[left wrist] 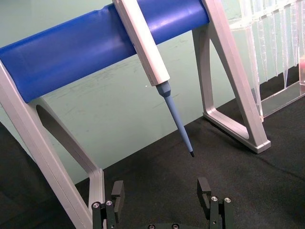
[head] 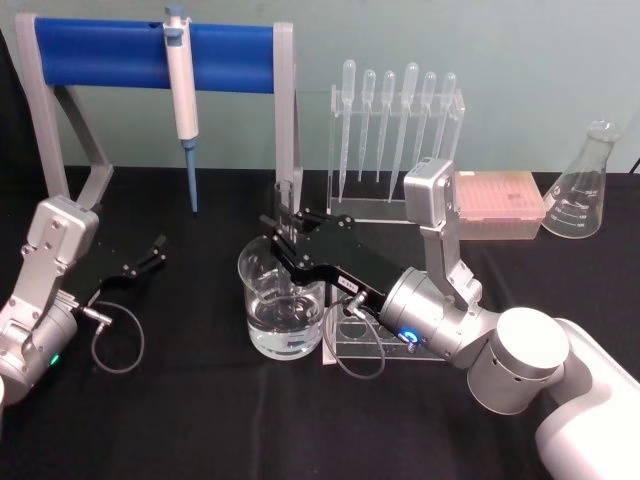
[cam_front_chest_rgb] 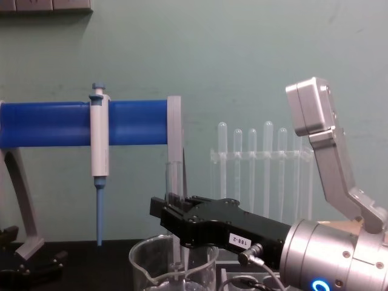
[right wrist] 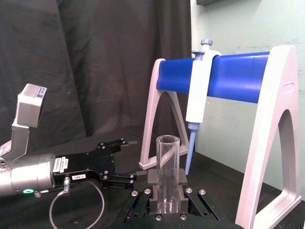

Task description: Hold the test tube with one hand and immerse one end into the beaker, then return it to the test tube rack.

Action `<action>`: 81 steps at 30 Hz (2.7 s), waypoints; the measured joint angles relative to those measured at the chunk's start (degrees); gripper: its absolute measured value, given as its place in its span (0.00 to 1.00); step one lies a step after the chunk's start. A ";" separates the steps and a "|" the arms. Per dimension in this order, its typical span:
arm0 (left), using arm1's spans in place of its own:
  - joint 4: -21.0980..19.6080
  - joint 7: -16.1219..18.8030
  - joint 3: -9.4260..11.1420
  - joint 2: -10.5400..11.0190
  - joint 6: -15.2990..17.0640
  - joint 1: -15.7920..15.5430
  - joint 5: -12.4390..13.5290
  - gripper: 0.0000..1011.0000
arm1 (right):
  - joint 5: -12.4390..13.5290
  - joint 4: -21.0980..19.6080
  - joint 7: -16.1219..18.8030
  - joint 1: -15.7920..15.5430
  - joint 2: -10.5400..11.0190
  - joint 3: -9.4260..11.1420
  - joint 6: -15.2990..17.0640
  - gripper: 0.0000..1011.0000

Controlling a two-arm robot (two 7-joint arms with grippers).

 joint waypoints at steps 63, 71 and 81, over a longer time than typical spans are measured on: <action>0.00 0.00 0.00 0.00 0.00 0.00 0.00 0.99 | 0.00 0.00 0.00 0.00 0.00 0.00 0.00 0.22; 0.00 0.00 0.00 0.00 0.00 0.00 0.00 0.99 | 0.00 0.00 0.00 0.00 0.00 0.00 0.00 0.22; 0.00 0.00 0.00 0.00 0.00 0.00 0.00 0.99 | 0.00 0.00 0.00 0.00 0.00 0.00 0.00 0.22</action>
